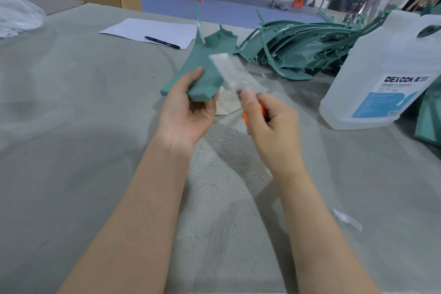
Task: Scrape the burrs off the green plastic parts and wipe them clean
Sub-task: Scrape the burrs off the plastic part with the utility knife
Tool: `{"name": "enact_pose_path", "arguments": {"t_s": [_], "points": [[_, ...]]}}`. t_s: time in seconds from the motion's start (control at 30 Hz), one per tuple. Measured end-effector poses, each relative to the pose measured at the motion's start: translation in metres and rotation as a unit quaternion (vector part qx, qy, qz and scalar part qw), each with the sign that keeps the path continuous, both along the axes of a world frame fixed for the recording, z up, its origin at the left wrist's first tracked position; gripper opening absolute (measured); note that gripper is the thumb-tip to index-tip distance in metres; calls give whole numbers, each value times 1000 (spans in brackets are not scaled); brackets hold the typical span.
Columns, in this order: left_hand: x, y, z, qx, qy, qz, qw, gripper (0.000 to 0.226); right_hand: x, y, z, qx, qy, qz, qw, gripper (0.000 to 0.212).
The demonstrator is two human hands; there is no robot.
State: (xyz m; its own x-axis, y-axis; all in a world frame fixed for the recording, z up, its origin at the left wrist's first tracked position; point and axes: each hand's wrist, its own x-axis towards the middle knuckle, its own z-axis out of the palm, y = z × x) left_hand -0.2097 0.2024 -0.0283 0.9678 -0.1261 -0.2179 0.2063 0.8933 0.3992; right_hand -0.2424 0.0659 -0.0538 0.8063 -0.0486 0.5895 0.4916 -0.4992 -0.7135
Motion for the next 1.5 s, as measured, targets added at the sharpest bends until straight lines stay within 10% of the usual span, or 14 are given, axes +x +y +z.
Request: {"name": "enact_pose_path", "arguments": {"t_s": [0.57, 1.5], "points": [[-7, 0, 1, 85, -31, -143, 986, 37, 7, -24, 3, 54, -23, -188, 980, 54], [-2, 6, -4, 38, -19, -99, 994, 18, -1, -4, 1, 16, 85, 92, 992, 59]]}}
